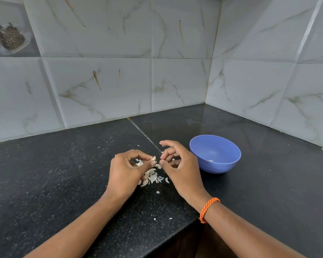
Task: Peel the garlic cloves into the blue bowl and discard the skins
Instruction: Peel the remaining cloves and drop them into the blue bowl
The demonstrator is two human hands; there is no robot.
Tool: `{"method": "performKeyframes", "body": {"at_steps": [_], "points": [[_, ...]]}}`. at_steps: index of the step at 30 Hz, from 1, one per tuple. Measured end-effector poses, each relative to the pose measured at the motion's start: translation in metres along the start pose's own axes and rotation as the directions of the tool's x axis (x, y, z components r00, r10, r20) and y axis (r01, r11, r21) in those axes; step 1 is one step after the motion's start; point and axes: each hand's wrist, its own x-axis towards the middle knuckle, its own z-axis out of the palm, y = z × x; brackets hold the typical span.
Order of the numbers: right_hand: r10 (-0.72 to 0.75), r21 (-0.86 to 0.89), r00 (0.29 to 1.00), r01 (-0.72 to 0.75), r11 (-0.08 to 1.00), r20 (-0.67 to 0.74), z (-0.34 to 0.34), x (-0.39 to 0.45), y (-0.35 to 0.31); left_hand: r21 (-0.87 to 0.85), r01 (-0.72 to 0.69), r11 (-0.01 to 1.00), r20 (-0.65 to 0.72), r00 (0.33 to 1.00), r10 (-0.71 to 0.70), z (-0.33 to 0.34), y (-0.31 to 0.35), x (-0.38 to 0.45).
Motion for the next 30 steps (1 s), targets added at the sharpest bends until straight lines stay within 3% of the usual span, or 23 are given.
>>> {"method": "performKeyframes", "body": {"at_steps": [12, 30], "points": [[0.001, 0.093, 0.996, -0.010, 0.996, 0.091, 0.0013, -0.0026, -0.0065, -0.005, -0.023, 1.000, 0.029, 0.999, 0.023, 0.0000, 0.0014, -0.0007], [0.027, 0.169, 0.998, -0.038, 0.985, 0.064, 0.0015, -0.0025, -0.0062, 0.088, -0.066, 0.994, -0.016, 0.998, 0.067, 0.0019, 0.0036, -0.0023]]}}
